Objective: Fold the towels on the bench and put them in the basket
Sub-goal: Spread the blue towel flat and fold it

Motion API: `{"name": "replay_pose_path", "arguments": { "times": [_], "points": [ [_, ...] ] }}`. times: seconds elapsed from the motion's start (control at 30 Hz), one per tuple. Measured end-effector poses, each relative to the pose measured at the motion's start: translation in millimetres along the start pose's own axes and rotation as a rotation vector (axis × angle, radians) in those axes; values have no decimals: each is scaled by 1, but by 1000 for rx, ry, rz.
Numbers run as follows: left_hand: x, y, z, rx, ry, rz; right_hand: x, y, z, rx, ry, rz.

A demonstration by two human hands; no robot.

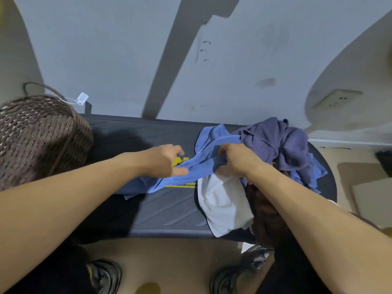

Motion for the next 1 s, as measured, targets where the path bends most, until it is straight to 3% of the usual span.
{"name": "replay_pose_path", "arguments": {
  "times": [0.07,0.17,0.33,0.47,0.6,0.67,0.77,0.9,1.0],
  "points": [
    [8,-4,21,-207,-64,-20,2,6,-4,56,49,88],
    [14,-4,38,-367,-131,89,-2,23,-9,192,130,224],
    [8,7,42,-604,-220,176,-22,25,-33,363,354,187],
    [-13,26,26,-376,-225,206,-28,20,-41,459,349,120],
    [-37,30,-10,30,-140,215,-20,16,-22,35,172,139],
    [-42,23,-33,138,-69,192,-15,10,-5,-61,35,54],
    [-43,8,-62,267,33,141,-13,-13,-1,-70,8,-140],
    [-37,-5,-73,348,109,70,-13,-37,-16,-41,156,-188],
    [-28,-11,-56,211,25,108,-12,-25,-17,15,202,-143]
  ]
}}
Point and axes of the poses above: each hand's wrist, its own x-axis towards the middle knuckle, its own y-axis out of the back of the hand, z = x × y, the point moved 8 cm from there along x, towards the middle knuckle, and after that the axes turned 1 degree about x, right-handed, at the moved point
